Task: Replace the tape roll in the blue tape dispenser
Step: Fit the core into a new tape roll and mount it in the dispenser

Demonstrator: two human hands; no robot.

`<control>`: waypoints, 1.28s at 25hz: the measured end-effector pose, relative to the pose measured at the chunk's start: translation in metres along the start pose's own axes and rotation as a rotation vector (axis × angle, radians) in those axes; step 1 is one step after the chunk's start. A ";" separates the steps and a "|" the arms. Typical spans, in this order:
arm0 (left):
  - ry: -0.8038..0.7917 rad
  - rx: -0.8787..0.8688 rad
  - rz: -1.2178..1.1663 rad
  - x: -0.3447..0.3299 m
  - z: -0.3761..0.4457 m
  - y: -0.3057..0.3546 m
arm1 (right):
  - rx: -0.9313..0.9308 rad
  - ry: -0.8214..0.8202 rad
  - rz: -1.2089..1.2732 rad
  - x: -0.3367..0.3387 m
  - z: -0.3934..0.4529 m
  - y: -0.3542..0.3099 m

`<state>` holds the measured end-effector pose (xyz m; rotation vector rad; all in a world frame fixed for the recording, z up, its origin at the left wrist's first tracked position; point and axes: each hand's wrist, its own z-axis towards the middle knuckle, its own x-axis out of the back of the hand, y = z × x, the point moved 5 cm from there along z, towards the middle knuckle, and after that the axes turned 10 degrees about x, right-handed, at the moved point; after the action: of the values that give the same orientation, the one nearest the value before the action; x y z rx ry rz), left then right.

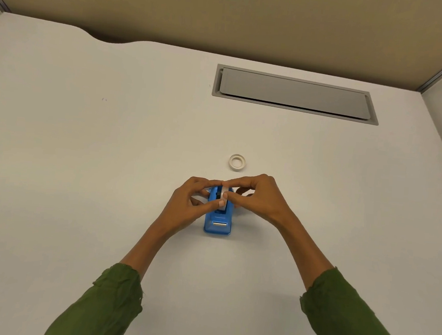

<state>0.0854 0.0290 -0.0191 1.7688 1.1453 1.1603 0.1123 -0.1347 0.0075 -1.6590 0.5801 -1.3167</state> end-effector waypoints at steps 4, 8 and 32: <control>0.005 -0.032 0.005 0.000 0.001 -0.002 | 0.089 -0.083 -0.151 0.000 0.003 -0.015; -0.008 -0.046 -0.006 0.000 0.002 -0.001 | 0.061 -0.085 -0.147 0.002 0.006 -0.015; -0.001 -0.052 0.001 -0.002 0.006 -0.006 | 0.035 -0.115 -0.189 0.005 0.014 -0.023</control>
<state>0.0889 0.0291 -0.0273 1.7306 1.1037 1.1797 0.1235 -0.1224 0.0295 -1.7812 0.3369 -1.3459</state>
